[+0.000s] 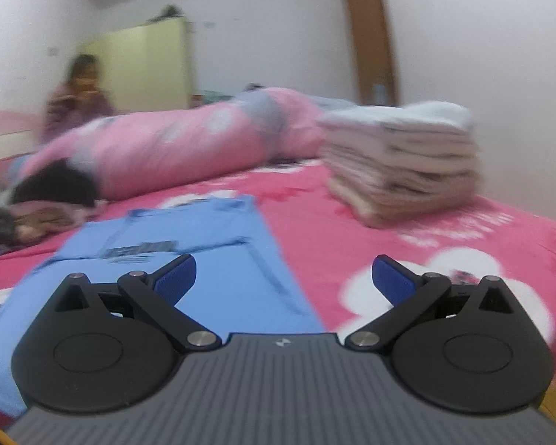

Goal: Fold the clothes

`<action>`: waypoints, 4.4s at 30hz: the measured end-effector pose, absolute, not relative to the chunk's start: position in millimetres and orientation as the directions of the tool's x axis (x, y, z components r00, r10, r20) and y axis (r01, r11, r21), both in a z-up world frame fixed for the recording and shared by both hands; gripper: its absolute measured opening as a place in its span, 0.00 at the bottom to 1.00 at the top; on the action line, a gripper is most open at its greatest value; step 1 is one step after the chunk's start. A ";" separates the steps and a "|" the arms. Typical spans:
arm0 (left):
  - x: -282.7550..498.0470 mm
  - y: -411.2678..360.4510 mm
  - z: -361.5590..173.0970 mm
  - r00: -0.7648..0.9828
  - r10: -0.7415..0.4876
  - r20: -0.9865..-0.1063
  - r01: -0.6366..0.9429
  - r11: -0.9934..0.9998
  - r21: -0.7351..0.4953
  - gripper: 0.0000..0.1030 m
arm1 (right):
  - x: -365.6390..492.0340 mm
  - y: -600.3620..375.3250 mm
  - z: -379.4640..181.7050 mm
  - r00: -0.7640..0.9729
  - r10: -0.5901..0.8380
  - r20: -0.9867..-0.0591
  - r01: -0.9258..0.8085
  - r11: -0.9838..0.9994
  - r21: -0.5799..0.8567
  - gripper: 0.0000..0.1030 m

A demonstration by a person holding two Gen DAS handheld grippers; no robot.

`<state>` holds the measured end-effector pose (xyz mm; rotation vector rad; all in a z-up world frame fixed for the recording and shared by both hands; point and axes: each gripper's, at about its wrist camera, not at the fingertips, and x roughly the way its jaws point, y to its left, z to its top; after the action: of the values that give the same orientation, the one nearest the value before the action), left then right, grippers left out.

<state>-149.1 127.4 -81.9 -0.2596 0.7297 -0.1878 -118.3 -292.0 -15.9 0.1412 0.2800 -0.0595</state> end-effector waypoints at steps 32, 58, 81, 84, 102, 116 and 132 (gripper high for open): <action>-170.5 179.8 -101.7 0.654 -0.176 -0.736 -0.073 0.953 -0.293 0.13 | -91.2 -307.4 -29.9 0.920 0.125 -0.371 0.041 0.912 0.409 0.99; -164.7 186.6 -96.0 0.676 -0.258 -0.690 0.010 0.940 -0.342 0.30 | -96.7 -370.2 -60.5 0.885 0.070 -0.461 0.242 0.776 0.582 0.93; -113.5 147.3 -88.3 0.653 -0.141 -0.744 -0.158 0.935 -0.316 0.99 | -89.1 -365.3 -74.4 0.796 0.046 -0.604 0.318 0.817 0.481 0.99; -110.3 141.3 -89.1 0.637 -0.100 -0.765 -0.181 0.944 -0.275 1.00 | -83.8 -358.4 -76.4 0.777 0.027 -0.629 0.313 0.850 0.424 0.99; -93.5 138.0 -98.9 0.519 -0.051 -0.853 -0.231 0.953 -0.198 1.00 | -77.0 -337.0 -72.6 0.726 -0.063 -0.684 0.325 0.909 0.262 0.99; -91.2 140.0 -104.8 0.520 -0.067 -0.851 -0.250 0.941 -0.227 1.00 | -75.5 -347.0 -69.7 0.707 -0.007 -0.707 0.316 0.897 0.308 0.99; -92.8 138.8 -105.9 0.539 -0.053 -0.841 -0.273 0.933 -0.233 1.00 | -89.0 -364.0 -72.8 0.763 0.085 -0.641 0.266 0.862 0.431 0.99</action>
<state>-92.8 138.8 -105.9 -0.3592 0.9991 0.1345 -89.0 -364.0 -72.8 0.5329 0.7043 -0.1037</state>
